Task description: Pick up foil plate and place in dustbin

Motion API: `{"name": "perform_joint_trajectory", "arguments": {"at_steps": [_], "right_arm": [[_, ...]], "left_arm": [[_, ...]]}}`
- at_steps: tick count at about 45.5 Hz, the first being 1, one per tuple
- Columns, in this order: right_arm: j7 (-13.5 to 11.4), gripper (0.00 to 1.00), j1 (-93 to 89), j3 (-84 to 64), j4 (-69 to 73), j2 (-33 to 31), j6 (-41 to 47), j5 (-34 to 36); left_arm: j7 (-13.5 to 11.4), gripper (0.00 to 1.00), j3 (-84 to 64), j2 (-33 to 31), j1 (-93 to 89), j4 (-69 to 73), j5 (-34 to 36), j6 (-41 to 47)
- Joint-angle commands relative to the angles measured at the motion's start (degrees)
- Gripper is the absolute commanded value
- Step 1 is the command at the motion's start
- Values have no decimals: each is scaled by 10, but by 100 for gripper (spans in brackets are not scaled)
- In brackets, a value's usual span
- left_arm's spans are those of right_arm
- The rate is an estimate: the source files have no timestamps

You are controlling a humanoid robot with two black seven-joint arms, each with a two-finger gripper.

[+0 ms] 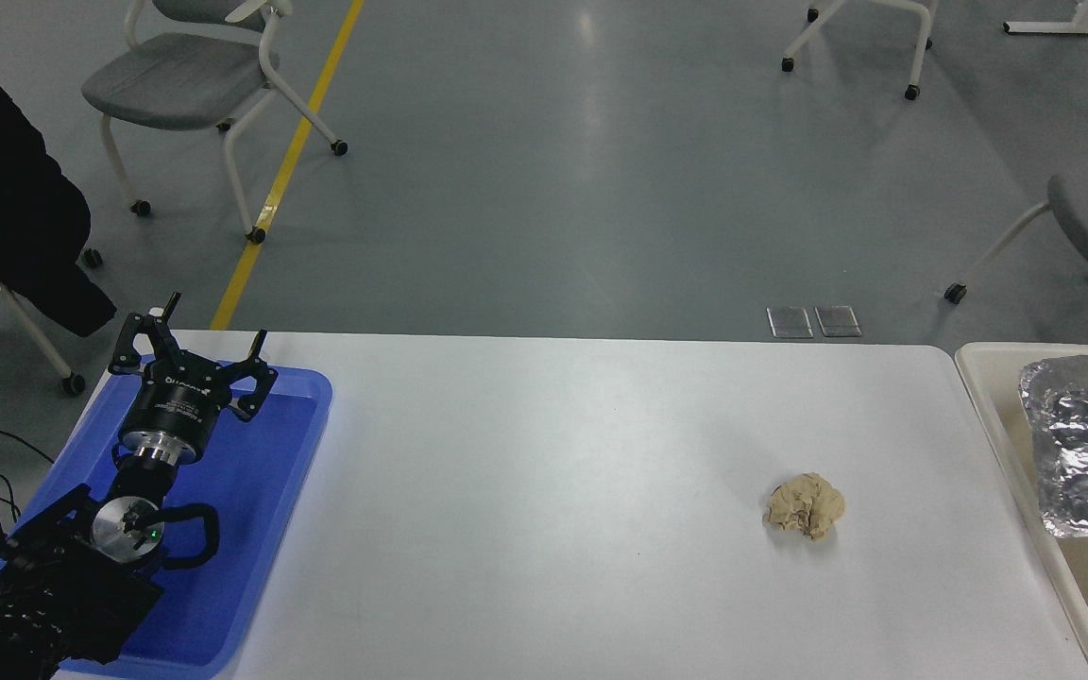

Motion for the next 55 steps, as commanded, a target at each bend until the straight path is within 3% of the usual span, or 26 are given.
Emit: {"name": "perform_joint_trajectory", "arguments": {"at_steps": [1,2,3,4,22,37,49,55], "right_arm": [[9,15,-21,10,-16,10,-2,23],[9,39,-20,10,-14,8,-2,23],[10,82,-20,11,-14,7,-2,24],[12,100,-17,13,-12,6,-2,25],[14,100,80,-10,52,0,2,23],[10,100,410,-170,483,-133,32,16],[12,100,642,-272,673,-82,189,35],[12,100,692,-276,722,-33,252,97]], "left_arm": [[0,100,0,0,1,0,0,0],[0,100,0,0,1,0,0,0],[0,100,0,0,1,0,0,0],[1,100,0,0,1,0,0,0],[1,100,0,0,0,0,0,0],[2,100,0,-1,0,0,0,0],[2,100,0,-2,-1,0,0,0],[2,100,0,-1,-1,0,0,0]]}}
